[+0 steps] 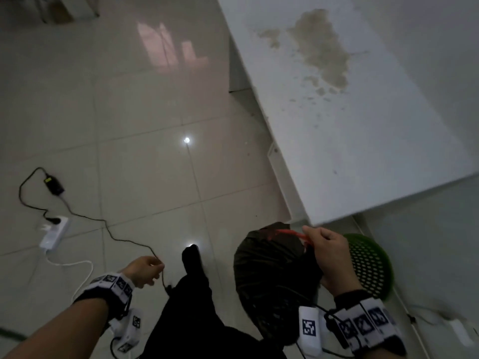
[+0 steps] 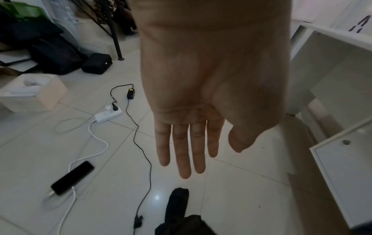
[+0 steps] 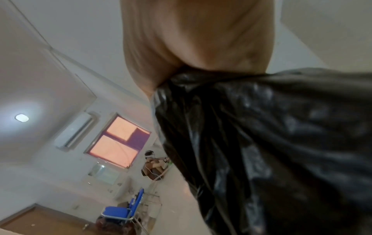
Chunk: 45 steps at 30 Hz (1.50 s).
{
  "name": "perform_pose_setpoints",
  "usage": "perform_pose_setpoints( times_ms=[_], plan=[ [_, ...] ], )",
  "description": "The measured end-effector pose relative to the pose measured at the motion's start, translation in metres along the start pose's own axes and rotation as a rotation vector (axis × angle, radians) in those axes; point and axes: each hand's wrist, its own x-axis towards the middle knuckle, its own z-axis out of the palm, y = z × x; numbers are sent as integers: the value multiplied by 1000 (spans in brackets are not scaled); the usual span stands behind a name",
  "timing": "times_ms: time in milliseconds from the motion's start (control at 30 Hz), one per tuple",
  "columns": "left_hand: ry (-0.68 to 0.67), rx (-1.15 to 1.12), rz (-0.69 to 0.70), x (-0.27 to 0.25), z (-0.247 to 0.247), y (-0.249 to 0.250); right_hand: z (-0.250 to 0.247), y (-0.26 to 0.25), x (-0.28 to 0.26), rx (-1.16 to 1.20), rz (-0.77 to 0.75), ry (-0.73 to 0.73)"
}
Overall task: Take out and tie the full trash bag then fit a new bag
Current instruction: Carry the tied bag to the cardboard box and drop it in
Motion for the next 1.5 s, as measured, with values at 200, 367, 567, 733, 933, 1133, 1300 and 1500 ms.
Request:
perform_pose_setpoints(
  times_ms=[200,367,567,733,933,1133,1300,1500],
  plan=[
    [115,-9,245,46,-154,80,143,-66,65,-160,-14,17],
    [225,-345,468,57,-275,188,252,-128,136,-194,-85,-52],
    [178,-361,354,115,-360,200,370,-215,244,-143,-206,-134],
    [166,-215,-19,152,-425,149,451,-290,341,-121,-161,-164],
    [84,-246,-177,173,-522,174,529,-375,433,-94,-104,-193],
    [131,-232,41,290,-676,315,625,-443,537,-109,-149,-124],
    [157,-164,335,351,-829,489,694,-503,610,-114,-90,-47],
    [156,-114,491,390,-963,631,742,-591,690,-2,-116,60]
  ],
)
